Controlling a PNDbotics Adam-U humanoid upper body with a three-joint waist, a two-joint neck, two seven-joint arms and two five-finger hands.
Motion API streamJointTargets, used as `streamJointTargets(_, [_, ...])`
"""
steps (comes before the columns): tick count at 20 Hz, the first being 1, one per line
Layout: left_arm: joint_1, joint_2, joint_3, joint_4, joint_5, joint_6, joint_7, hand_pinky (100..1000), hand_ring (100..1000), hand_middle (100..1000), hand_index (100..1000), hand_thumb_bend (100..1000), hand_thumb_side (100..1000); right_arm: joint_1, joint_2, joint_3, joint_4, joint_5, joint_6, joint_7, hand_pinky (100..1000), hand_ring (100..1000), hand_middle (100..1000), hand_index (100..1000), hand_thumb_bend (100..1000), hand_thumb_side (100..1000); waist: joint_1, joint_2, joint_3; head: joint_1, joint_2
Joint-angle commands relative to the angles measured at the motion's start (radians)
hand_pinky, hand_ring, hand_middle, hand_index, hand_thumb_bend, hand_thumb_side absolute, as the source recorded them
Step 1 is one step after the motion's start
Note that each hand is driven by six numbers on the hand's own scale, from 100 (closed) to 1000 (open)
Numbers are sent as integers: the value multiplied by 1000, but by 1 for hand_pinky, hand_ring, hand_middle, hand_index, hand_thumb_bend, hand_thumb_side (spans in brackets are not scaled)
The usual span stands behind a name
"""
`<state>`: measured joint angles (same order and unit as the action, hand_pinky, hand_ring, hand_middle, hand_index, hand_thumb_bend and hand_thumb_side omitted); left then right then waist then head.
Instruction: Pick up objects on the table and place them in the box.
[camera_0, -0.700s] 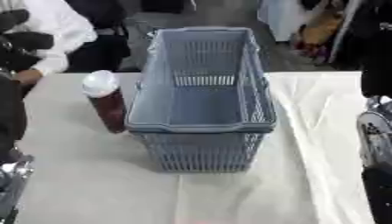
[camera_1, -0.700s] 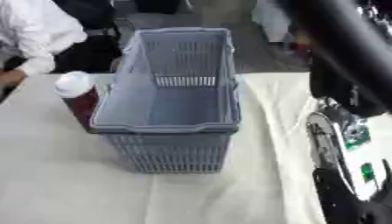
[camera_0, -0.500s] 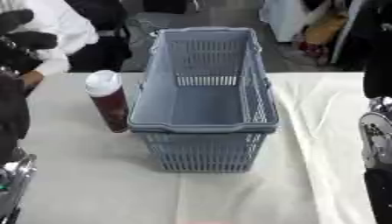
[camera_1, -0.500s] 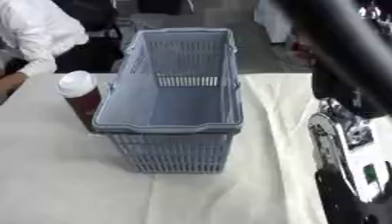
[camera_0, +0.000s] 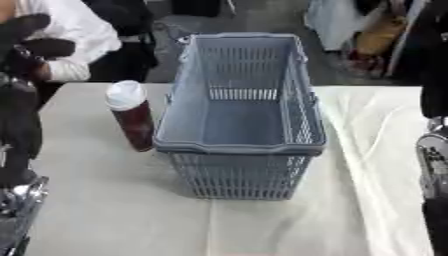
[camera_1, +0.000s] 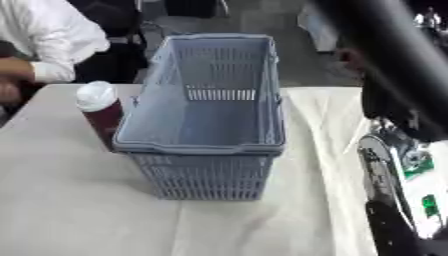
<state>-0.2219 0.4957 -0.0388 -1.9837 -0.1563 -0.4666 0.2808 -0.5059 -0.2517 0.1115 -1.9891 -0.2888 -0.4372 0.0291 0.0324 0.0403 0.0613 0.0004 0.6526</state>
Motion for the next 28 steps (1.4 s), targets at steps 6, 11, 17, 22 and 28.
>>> streamJointTargets(6, [-90, 285, -6, 71, -83, 160, -226, 905, 825, 904, 871, 1000, 1000, 16, -34, 7, -11, 1, 15, 28, 285, 492, 606, 811, 100, 1000, 16, -35, 8, 16, -1])
streamJointTargets(11, [-219, 387, -77, 279, -114, 123, -364, 957, 853, 922, 884, 990, 1000, 26, -39, 15, -11, -3, 22, 46, 281, 490, 605, 812, 100, 1000, 22, -46, 6, 26, 12])
streamJointTargets(17, [-381, 385, -156, 553, -175, 58, -483, 1000, 886, 935, 909, 962, 1000, 28, -34, 23, -11, -12, 26, 59, 285, 492, 606, 812, 100, 1000, 29, -58, -7, 31, 23])
streamJointTargets(22, [-476, 343, -185, 735, -238, -6, -527, 1000, 921, 962, 920, 995, 1000, 26, -27, 27, -11, -18, 30, 65, 287, 493, 606, 813, 100, 1000, 33, -62, -16, 30, 19])
streamJointTargets(28, [-542, 294, -178, 902, -313, -56, -552, 1000, 968, 991, 959, 1000, 985, 21, -20, 29, -11, -22, 34, 70, 288, 493, 606, 815, 100, 1000, 34, -62, -24, 32, -4])
